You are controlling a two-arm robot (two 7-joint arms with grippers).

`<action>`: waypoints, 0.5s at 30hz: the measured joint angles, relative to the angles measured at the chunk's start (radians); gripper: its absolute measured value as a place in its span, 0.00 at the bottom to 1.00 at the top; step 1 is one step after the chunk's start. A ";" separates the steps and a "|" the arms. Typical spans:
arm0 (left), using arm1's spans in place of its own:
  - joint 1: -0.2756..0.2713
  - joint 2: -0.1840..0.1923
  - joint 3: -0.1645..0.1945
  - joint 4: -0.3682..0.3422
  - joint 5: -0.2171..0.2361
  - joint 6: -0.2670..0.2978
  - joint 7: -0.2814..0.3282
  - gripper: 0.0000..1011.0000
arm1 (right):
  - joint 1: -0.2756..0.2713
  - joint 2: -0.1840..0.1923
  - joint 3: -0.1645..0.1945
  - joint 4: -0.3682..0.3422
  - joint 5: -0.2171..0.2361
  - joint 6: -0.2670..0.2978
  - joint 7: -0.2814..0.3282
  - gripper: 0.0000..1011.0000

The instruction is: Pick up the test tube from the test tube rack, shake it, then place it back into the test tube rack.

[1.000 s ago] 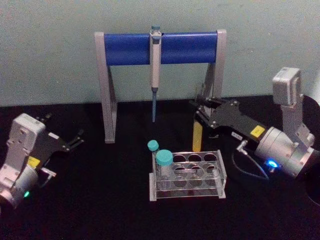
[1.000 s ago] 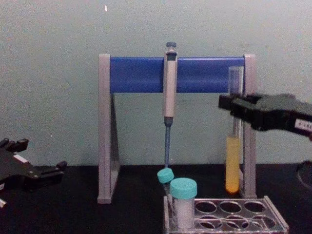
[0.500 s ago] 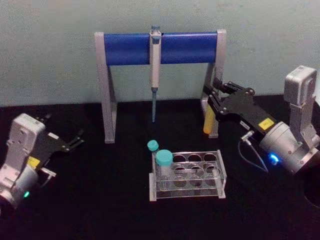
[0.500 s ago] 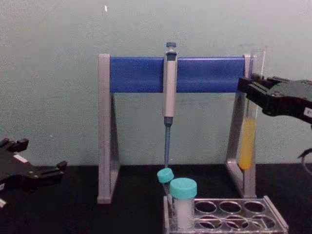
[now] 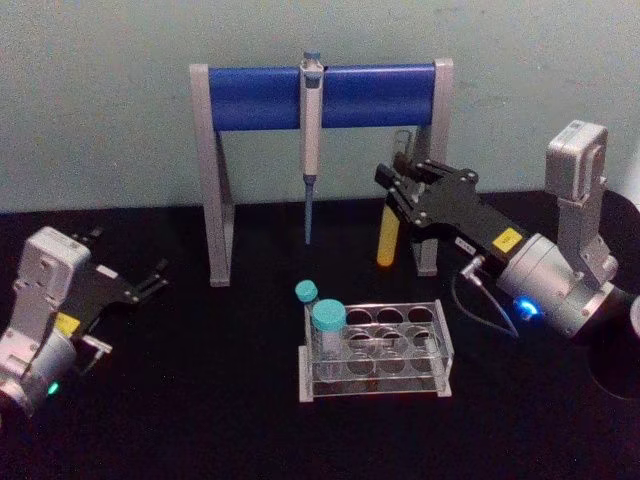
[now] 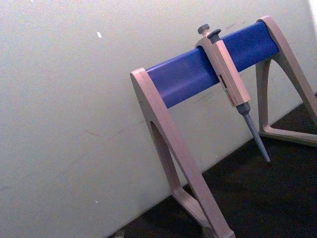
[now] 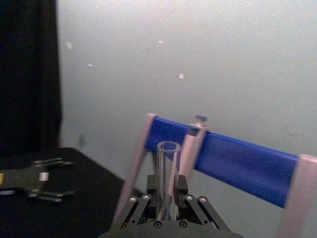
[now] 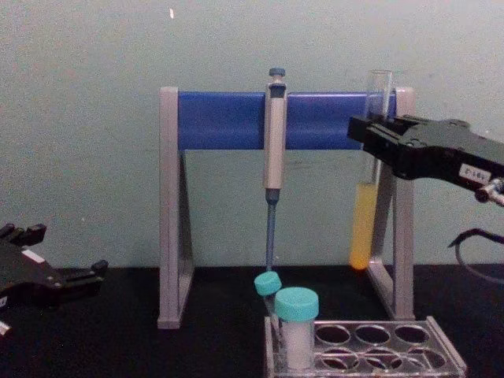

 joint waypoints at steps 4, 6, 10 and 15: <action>0.000 0.000 0.000 0.000 0.000 0.000 0.000 0.99 | 0.000 0.028 -0.008 -0.025 0.048 0.036 0.057 0.23; 0.000 0.000 0.000 0.000 0.000 0.000 0.000 0.99 | -0.002 0.042 -0.011 -0.036 0.066 0.051 0.079 0.23; 0.000 0.000 0.000 0.000 0.000 0.000 0.000 0.99 | -0.015 0.104 -0.019 -0.086 0.120 0.119 0.143 0.23; 0.000 0.000 0.000 0.000 0.000 0.000 0.000 0.99 | -0.040 0.176 -0.014 -0.149 0.152 0.193 0.162 0.23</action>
